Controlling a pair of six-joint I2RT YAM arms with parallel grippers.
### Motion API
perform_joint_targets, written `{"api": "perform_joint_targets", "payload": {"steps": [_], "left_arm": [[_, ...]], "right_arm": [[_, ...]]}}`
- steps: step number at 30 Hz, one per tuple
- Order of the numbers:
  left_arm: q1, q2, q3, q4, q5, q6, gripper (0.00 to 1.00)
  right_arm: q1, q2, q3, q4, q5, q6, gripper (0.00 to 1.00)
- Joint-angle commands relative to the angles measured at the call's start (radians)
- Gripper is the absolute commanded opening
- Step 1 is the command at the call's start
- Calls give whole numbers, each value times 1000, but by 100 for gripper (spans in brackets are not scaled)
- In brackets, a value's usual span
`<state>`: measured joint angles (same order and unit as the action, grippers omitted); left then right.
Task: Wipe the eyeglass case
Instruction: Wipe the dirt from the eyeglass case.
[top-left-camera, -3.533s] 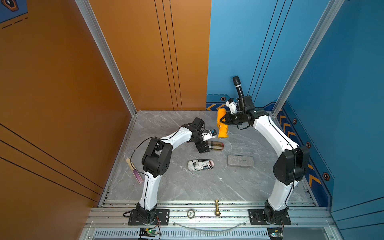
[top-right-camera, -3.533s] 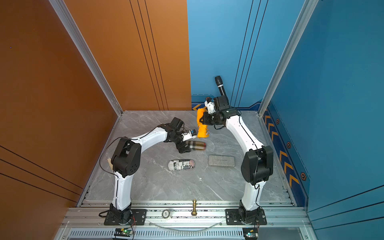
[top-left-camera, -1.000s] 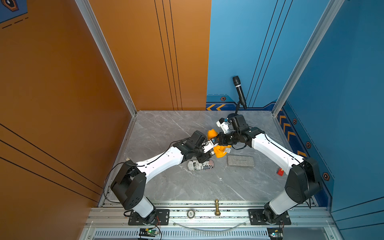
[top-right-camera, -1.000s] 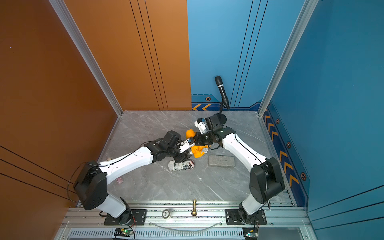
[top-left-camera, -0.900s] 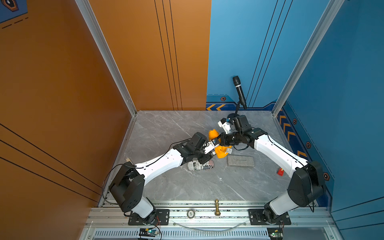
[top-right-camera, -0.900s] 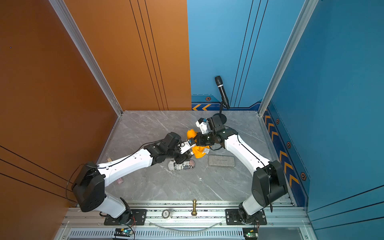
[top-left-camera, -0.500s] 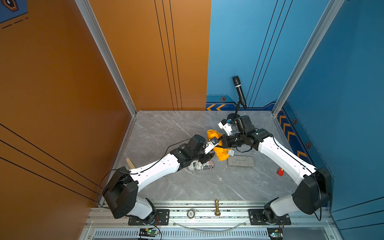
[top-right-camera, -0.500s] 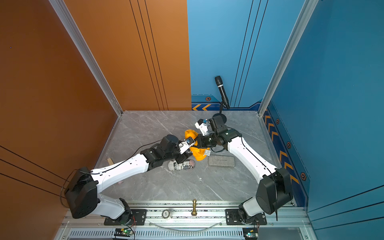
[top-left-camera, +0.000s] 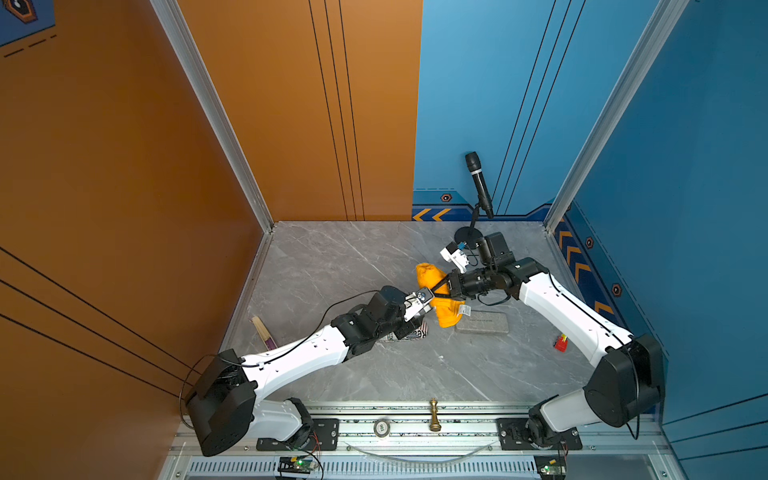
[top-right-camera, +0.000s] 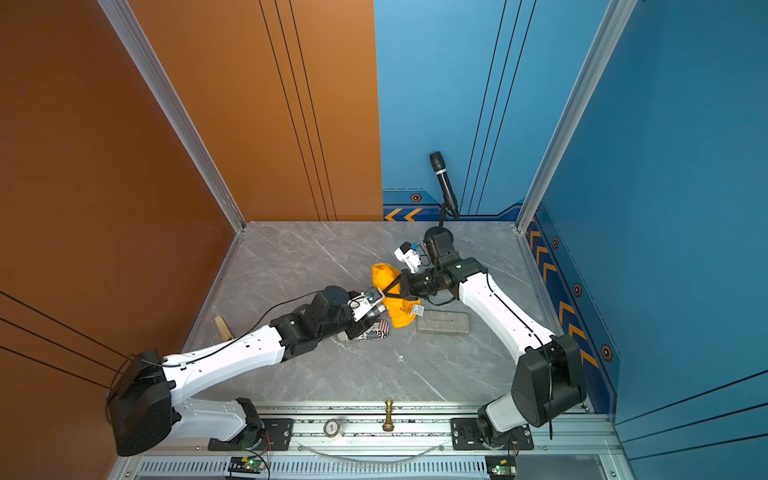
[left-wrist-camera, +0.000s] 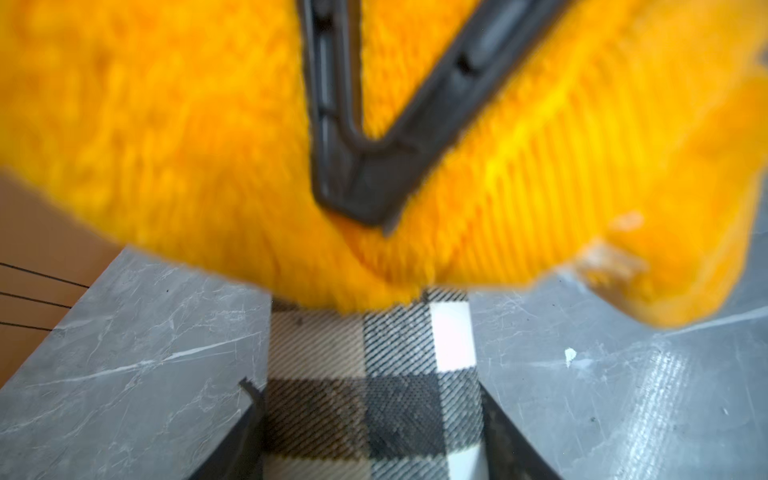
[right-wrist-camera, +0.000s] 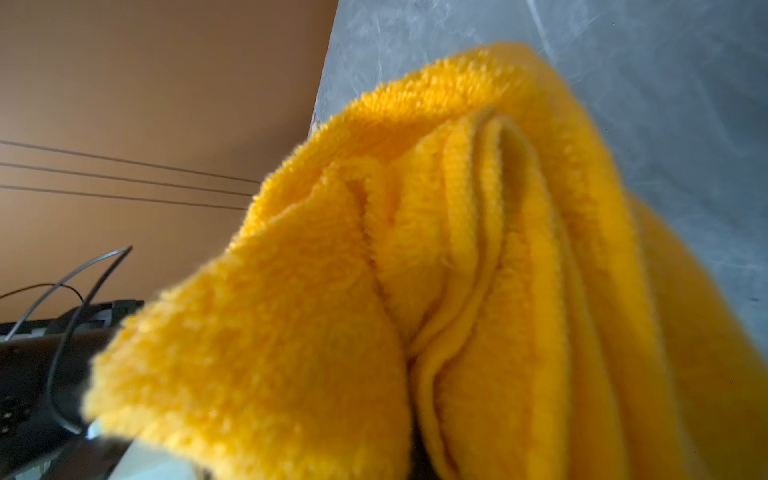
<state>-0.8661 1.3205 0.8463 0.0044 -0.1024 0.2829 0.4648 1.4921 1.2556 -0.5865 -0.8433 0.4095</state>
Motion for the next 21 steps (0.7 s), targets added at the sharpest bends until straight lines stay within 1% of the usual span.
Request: {"api": "perform_joint_targets", "payload": {"steps": [1,3,7,9,11,13,16,18,19,21], "left_arm": [[-9,-54,22,135,-12,2,36],[-5,-50,22,136,-14,0,35],[7,-55,20,140,-3,-6,36],[14,-55,22,138,2,-6,36],[20,-54,22,140,5,-9,36],[26,-52,26,145,12,-16,36],[36,-40,32,156,16,-23,36],[39,-31,39,156,21,-24,36],[39,-27,43,154,24,-20,36],[40,-24,51,141,27,-13,36]], "right_arm": [[78,-2,-38,36,62,52,0],[63,-17,-34,33,90,34,0],[-77,-27,-11,-88,158,-59,0],[-106,-32,5,-124,166,-83,0],[-79,-45,6,-108,172,-70,0],[-18,-53,-20,-35,175,-22,0],[63,-23,-56,82,112,56,0],[70,2,-70,127,75,77,0],[58,10,-65,117,79,64,0],[2,20,-45,50,102,7,0]]}}
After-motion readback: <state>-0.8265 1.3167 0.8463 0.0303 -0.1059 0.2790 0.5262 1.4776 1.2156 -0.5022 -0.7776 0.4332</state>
